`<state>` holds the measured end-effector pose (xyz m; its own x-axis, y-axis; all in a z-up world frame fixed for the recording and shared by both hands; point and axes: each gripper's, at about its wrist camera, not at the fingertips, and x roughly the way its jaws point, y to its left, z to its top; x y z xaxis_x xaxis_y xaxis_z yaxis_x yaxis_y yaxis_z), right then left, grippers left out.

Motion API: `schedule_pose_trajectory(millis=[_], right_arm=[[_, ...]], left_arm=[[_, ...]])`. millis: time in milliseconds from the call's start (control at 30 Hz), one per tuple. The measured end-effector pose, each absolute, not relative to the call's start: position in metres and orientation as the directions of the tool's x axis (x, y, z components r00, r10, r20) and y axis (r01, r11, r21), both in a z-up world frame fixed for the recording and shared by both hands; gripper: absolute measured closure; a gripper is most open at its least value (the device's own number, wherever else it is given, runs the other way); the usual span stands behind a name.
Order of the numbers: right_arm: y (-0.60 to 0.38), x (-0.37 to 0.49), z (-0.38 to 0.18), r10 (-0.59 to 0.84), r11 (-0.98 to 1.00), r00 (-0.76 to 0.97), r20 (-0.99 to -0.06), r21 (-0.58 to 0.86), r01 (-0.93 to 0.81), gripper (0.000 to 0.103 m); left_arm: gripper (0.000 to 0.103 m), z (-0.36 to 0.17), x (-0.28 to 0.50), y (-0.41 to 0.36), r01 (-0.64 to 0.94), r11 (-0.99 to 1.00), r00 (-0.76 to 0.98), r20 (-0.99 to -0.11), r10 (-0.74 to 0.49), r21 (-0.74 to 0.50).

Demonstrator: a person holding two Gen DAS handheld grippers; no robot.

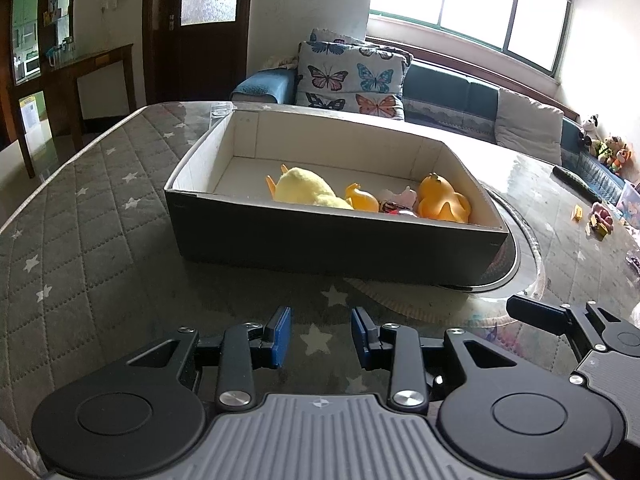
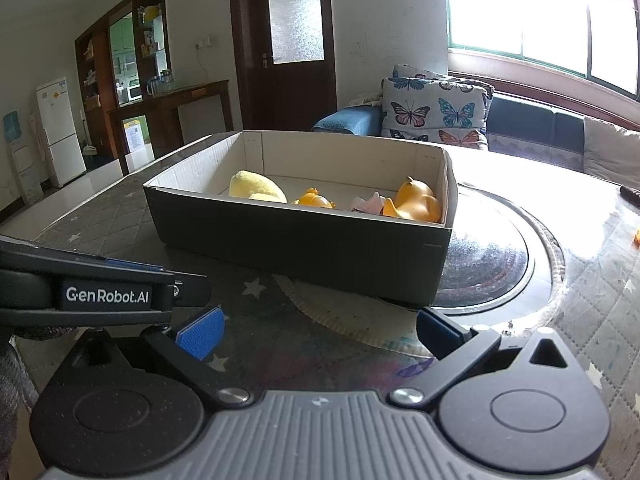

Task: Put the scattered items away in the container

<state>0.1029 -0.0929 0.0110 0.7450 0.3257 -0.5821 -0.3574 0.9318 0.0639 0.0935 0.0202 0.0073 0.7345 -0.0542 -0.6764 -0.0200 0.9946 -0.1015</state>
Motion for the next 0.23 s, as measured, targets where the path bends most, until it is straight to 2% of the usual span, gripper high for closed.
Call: schedule_pose_trajectory(millis=[233], right_arm=[[-0.0929, 0.1031, 0.011, 0.324, 0.932, 0.747, -0.58, 0.061, -0.357, 0.0]], left_arm=[[0.068, 0.0097, 0.0957, 0.0213, -0.021, 0.995, 0.744, -0.667, -0.05, -0.099]])
